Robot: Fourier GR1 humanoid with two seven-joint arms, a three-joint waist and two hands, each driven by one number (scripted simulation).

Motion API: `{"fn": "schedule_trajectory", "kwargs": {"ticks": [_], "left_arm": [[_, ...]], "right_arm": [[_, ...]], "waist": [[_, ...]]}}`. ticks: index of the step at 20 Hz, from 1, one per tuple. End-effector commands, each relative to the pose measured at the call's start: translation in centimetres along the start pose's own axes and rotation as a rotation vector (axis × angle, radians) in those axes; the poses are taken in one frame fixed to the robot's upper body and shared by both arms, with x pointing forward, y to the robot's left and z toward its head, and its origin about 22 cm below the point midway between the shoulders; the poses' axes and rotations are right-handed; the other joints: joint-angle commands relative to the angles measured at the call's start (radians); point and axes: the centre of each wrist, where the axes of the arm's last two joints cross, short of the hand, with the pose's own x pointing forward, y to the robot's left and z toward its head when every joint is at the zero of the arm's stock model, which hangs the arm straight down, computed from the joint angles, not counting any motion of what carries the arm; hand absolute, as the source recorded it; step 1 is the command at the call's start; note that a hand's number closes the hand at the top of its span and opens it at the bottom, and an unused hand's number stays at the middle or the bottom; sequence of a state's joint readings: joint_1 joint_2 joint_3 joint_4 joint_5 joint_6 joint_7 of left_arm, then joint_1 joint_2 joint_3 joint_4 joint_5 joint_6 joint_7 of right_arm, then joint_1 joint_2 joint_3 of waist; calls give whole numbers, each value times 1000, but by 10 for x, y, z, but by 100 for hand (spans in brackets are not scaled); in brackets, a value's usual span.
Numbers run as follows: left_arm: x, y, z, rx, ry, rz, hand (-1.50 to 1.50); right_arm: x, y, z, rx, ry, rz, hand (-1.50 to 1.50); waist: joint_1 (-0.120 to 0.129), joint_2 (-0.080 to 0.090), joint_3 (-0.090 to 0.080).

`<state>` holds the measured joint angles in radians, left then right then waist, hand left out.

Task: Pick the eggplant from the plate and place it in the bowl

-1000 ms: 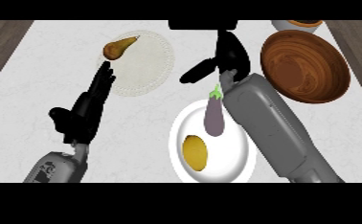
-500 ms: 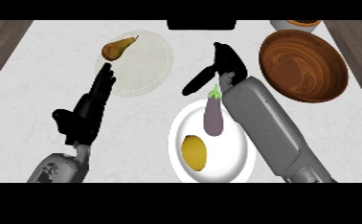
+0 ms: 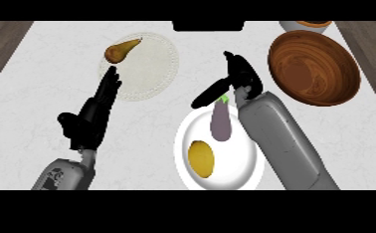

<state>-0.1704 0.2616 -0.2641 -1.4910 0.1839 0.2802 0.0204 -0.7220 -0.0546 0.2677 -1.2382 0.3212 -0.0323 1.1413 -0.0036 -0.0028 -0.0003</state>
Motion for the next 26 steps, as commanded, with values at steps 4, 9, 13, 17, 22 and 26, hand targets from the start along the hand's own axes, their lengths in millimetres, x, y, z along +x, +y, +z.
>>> {"fn": "schedule_trajectory", "kwargs": {"ticks": [4, 9, 13, 17, 22, 26], "left_arm": [[-2, 1, 5, -19, -9, -14, 0], [8, -5, 3, -5, 2, -16, 0], [8, 11, 0, -5, 1, -8, 0], [14, 3, -3, -1, -11, -12, 0], [-1, 10, -9, -11, -3, 21, 0], [6, 1, 1, -5, -4, -16, 0]], "right_arm": [[0, -5, 9, 22, 66, -63, -150], [-21, 0, 13, 7, 75, -128, -150], [-27, 19, 11, 27, 106, -169, -150], [-30, 17, 5, 19, 116, -175, -150], [-65, 44, -5, 23, 119, -188, -150], [-57, 27, -10, 9, 139, -179, -150]], "waist": [[5, 2, 0], [0, 0, 0], [6, 2, 0], [6, 2, 0], [4, 3, 0], [7, 2, 0]]}}
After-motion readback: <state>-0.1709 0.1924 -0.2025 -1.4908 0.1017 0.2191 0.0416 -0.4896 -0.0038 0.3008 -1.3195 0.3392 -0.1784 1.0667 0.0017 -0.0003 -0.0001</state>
